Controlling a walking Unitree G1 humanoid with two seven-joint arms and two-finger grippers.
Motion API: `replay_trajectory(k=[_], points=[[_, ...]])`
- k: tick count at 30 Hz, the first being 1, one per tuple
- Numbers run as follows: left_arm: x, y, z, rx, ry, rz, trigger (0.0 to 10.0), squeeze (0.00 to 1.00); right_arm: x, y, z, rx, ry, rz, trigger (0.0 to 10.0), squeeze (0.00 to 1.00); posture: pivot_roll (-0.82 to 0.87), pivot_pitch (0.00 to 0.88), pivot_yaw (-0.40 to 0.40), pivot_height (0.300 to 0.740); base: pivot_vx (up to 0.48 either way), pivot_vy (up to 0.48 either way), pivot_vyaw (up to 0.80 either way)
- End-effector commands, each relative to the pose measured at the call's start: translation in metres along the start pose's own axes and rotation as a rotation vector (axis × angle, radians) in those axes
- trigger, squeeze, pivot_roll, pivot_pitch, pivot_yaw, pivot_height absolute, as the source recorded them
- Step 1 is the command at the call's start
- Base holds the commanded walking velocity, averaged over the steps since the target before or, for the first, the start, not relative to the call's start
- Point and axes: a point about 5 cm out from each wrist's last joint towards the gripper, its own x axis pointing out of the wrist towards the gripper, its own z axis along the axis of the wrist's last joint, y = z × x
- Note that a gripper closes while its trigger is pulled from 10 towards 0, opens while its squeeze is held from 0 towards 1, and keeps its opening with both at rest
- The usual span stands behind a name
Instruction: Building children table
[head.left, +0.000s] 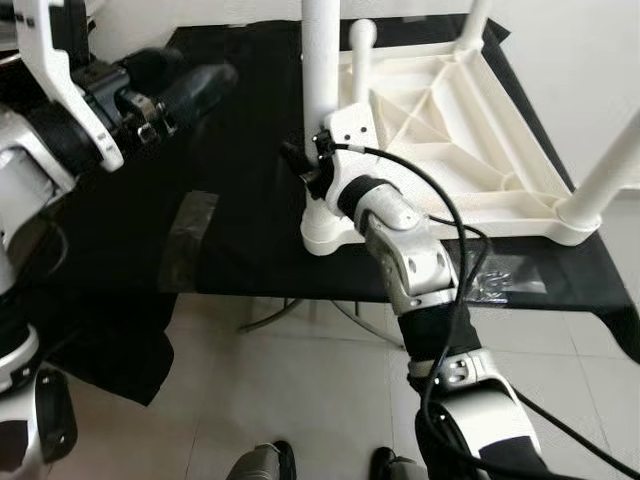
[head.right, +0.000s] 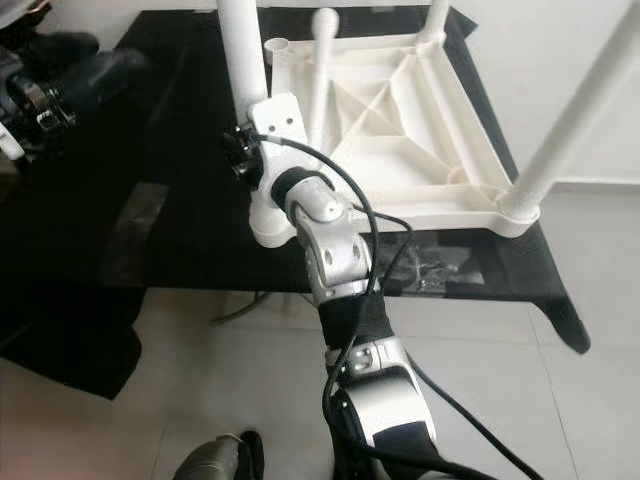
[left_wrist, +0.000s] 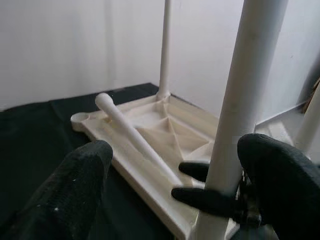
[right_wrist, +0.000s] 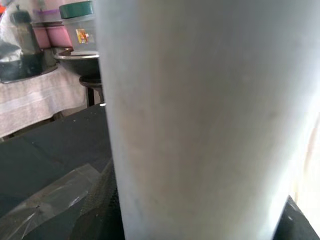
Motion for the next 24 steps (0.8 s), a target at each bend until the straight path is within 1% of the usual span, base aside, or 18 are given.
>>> replay_trajectory(k=[1,3,4,5,6,8,10,11,12,13,14,15,16,18,20,22,23,24], points=[[-0.014,0.001,-0.003,0.017,0.003,0.064,10.0,0.0,-0.01,-0.014,-0.04,0.054,0.175,-0.061,10.0,0.0,0.04,0.261,0.07,0.74,0.0,0.0,0.0],[-0.019,0.0,-0.007,0.016,0.012,0.09,10.0,0.0,-0.012,-0.011,-0.036,0.056,0.165,-0.077,10.0,0.0,0.04,0.261,0.074,0.74,0.0,0.0,0.0],[-0.025,0.001,-0.014,0.015,0.026,0.134,10.0,0.0,-0.014,-0.007,-0.028,0.094,0.125,-0.043,10.0,0.54,0.05,0.26,0.074,0.74,0.0,0.0,0.0],[-0.025,0.001,-0.014,0.015,0.026,0.134,10.0,0.0,-0.014,-0.007,-0.028,0.094,0.125,-0.043,10.0,0.54,0.05,0.26,0.074,0.74,0.0,0.0,0.0],[-0.031,0.004,-0.022,0.01,0.036,0.187,10.0,0.0,-0.016,-0.003,-0.022,0.096,0.087,0.026,10.0,1.0,0.05,0.259,0.075,0.74,0.0,0.0,0.0],[-0.038,0.006,-0.031,0.003,0.051,0.244,10.0,0.0,-0.017,-0.003,-0.015,0.088,0.049,0.083,10.0,1.0,0.05,0.26,0.075,0.74,0.0,0.0,0.0],[-0.05,0.007,-0.047,-0.025,0.066,0.327,10.0,0.0,-0.018,-0.004,-0.004,0.068,-0.012,0.248,10.0,1.0,0.05,0.261,0.071,0.74,0.0,0.0,0.0],[-0.05,0.007,-0.047,-0.025,0.066,0.327,10.0,0.0,-0.018,-0.004,-0.004,0.068,-0.012,0.248,10.0,1.0,0.05,0.261,0.071,0.74,0.0,0.0,0.0],[-0.055,0.006,-0.054,-0.042,0.069,0.361,10.0,0.0,-0.02,-0.006,0.001,0.048,-0.036,0.342,10.0,0.24,0.05,0.261,0.069,0.74,0.0,0.0,0.0],[-0.06,0.004,-0.061,-0.045,0.079,0.399,10.0,0.0,-0.023,-0.007,0.004,0.029,-0.045,0.442,10.0,0.0,0.05,0.262,0.069,0.74,0.0,0.0,0.0],[-0.06,0.004,-0.061,-0.045,0.079,0.399,10.0,0.0,-0.023,-0.007,0.004,0.029,-0.045,0.442,10.0,0.0,0.05,0.262,0.069,0.74,0.0,0.0,0.0],[-0.066,0.0,-0.073,-0.055,0.092,0.452,10.0,0.0,-0.027,-0.01,0.005,-0.023,-0.036,0.587,10.0,0.0,0.06,0.264,0.064,0.74,0.0,0.0,0.0],[-0.066,0.0,-0.073,-0.055,0.092,0.452,10.0,0.0,-0.027,-0.01,0.005,-0.023,-0.036,0.587,10.0,0.0,0.06,0.264,0.064,0.74,0.0,0.0,0.0],[-0.072,-0.011,-0.092,-0.046,0.139,0.507,10.0,0.0,-0.036,-0.012,0.001,-0.105,0.01,0.768,10.0,0.0,0.06,0.267,0.059,0.74,0.0,0.0,0.0],[-0.074,-0.014,-0.096,-0.042,0.151,0.519,10.0,0.0,-0.039,-0.012,-0.001,-0.124,0.024,0.811,10.0,0.0,0.06,0.267,0.059,0.74,0.0,0.0,0.0],[-0.077,-0.034,-0.117,-0.076,0.171,0.561,10.0,0.0,-0.037,-0.019,0.002,-0.152,0.052,0.868,10.0,0.0,0.07,0.274,0.048,0.74,0.0,0.0,0.0],[-0.077,-0.034,-0.117,-0.076,0.171,0.561,10.0,0.0,-0.037,-0.019,0.002,-0.152,0.052,0.868,10.0,0.0,0.07,0.274,0.048,0.74,0.0,0.0,0.0],[-0.078,-0.043,-0.126,-0.077,0.186,0.58,10.0,0.0,-0.035,-0.022,0.006,-0.157,0.051,0.898,10.0,0.0,0.06,0.277,0.044,0.74,0.0,0.0,0.0]])
